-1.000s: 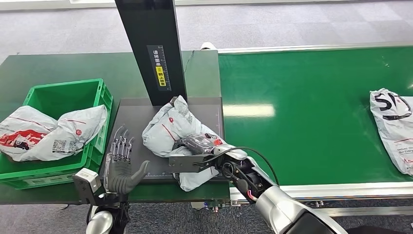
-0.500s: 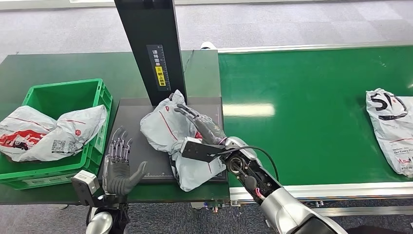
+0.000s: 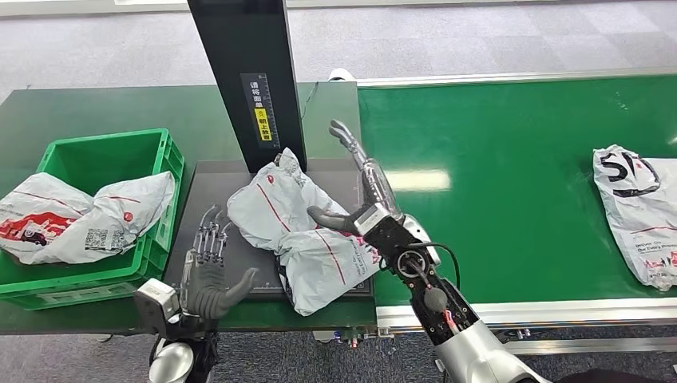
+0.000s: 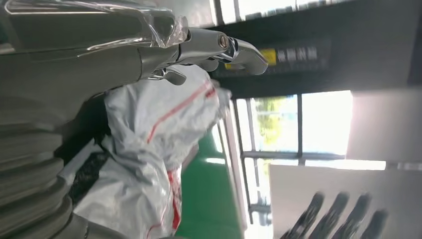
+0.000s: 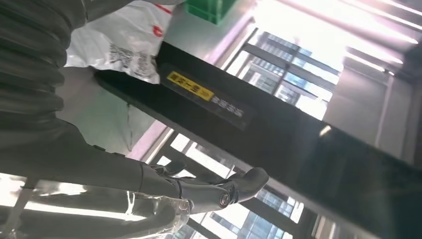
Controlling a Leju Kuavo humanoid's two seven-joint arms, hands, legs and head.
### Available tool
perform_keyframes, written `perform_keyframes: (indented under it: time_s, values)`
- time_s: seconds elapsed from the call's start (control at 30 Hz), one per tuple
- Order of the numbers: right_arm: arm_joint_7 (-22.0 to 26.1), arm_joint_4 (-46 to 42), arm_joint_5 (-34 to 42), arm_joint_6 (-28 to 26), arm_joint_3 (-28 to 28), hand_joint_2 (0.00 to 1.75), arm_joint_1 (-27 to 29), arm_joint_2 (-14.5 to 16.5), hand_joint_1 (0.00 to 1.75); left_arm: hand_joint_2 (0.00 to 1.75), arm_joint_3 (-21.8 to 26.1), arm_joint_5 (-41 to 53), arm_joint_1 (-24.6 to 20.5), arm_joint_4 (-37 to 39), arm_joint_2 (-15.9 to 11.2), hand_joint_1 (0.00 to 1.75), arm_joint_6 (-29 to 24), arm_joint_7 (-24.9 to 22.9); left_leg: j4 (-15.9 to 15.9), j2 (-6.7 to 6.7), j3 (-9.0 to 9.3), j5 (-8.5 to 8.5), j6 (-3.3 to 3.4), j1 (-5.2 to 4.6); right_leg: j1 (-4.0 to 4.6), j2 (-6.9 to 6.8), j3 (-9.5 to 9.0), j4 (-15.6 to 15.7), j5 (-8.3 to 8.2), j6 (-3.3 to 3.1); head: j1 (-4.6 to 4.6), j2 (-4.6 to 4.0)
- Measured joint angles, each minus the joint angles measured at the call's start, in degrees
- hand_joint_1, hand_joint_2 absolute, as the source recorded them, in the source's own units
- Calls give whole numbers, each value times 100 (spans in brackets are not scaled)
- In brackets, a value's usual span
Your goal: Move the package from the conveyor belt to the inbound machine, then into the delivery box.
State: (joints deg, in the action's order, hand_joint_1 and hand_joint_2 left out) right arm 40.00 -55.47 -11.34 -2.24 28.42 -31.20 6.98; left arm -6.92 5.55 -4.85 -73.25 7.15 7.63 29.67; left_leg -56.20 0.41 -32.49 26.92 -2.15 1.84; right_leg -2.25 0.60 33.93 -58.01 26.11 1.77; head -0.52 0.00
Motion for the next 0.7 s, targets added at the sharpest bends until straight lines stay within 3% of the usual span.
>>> perform_keyframes:
  time_s: [0.23,0.37,0.5,0.7]
  values:
    - [2,-568,426,-23,-152,175,115,-63,0,175,-598,873,-241,32,-48,0,-128,-187,-1,1,1,0,0,0,0,0,1,0,0,0,1,0]
    - [2,-630,453,-32,-166,175,130,-74,0,175,-682,1030,-298,57,-51,0,-200,-205,-1,0,0,0,0,0,0,0,0,0,0,0,-1,0]
    - [2,-903,533,-30,-220,175,224,-157,0,175,-1227,1811,-639,262,-64,0,-479,-252,-1,2,1,0,0,0,0,0,0,0,-1,0,1,0]
    - [2,-1076,572,-37,-240,175,274,-227,0,175,-1532,2496,-833,471,-96,0,-803,-503,0,1,0,0,0,0,0,0,0,0,0,0,0,0]
